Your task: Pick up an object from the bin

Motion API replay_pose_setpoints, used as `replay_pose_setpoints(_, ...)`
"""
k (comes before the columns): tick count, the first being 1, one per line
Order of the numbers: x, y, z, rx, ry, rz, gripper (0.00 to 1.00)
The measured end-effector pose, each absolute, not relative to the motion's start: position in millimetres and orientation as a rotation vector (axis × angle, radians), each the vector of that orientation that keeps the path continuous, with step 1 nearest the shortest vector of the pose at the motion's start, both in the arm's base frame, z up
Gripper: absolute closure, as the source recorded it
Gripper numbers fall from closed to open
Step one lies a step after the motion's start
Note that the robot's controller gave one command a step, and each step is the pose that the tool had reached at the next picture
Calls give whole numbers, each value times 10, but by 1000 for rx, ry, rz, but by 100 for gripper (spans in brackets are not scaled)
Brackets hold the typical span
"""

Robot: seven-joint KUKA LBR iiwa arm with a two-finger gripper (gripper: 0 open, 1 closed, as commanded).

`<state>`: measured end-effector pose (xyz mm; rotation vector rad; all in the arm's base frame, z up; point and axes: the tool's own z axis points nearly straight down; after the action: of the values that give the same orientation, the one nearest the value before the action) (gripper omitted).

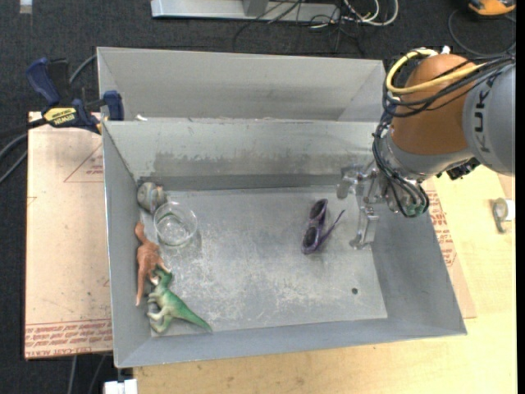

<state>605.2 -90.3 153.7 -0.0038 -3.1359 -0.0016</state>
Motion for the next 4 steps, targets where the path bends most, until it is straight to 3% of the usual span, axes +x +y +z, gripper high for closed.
replay_pose_setpoints(1, 6070, -897, 1583, 1, -3143, 0, 0)
replay_pose_setpoints(2, 6349, -523, 672, 889, -3008, -10, 0)
replay_pose_setpoints(3, 6285, -530, 1342, 840, -3033, -1, 0)
replay_pose_setpoints(4, 6355, -520, 673, 884, -3013, -11, 0)
